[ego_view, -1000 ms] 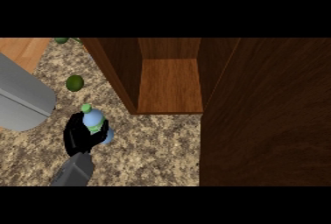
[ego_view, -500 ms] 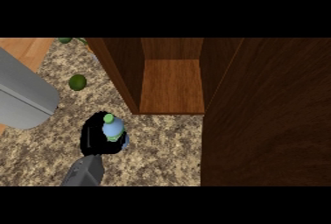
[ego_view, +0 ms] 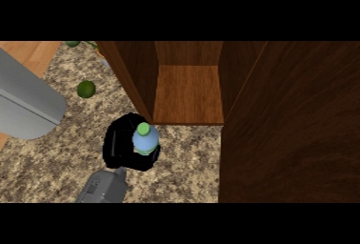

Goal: Pick up the bottled water, place it into the cabinet and close the cabinet

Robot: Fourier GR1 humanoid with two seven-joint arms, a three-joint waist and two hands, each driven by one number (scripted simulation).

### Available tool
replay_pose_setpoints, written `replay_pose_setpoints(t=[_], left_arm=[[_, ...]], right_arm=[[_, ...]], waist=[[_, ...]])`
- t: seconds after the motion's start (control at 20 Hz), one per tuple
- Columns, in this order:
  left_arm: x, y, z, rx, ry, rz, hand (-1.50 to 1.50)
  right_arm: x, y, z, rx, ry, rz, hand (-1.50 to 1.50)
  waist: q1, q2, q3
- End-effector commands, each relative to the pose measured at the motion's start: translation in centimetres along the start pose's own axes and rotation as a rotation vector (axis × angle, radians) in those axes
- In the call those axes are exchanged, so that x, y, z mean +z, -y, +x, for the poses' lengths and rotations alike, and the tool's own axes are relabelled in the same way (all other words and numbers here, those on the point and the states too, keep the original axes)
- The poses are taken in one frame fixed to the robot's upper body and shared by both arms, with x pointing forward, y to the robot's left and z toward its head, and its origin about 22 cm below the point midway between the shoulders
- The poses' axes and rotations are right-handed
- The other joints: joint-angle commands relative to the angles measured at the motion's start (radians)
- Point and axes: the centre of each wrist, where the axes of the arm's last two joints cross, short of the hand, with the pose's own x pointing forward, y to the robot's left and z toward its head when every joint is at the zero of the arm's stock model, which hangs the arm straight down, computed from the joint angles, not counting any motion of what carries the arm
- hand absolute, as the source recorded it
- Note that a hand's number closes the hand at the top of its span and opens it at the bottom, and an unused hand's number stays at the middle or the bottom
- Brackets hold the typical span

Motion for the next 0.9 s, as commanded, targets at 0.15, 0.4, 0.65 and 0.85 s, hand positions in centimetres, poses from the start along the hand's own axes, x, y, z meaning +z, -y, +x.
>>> replay_pose_setpoints(t=[0.15, 0.4, 0.65, 0.85], left_arm=[[-0.9, 8.3, 4.5, -0.009, -0.018, -0.079, 1.50], [-1.0, 13.3, 7.2, -0.026, -0.030, -0.062, 1.50], [-4.1, 17.5, 8.6, -0.095, 0.012, -0.012, 1.50], [-7.3, 18.7, 8.9, -0.127, 0.027, 0.018, 1.50]], right_arm=[[-1.1, -0.9, 3.4, 0.010, 0.051, 0.029, -1.50], [-1.4, -0.6, 2.2, -0.008, 0.052, 0.014, -1.50], [-1.3, -0.4, 2.8, 0.003, 0.054, 0.030, -1.50], [-1.6, -0.8, 2.7, 0.010, 0.055, 0.014, -1.50]], waist=[[-0.007, 0.002, -0.001], [-0.015, 0.006, -0.001], [-0.036, 0.009, -0.001], [-0.041, 0.010, -0.001]])
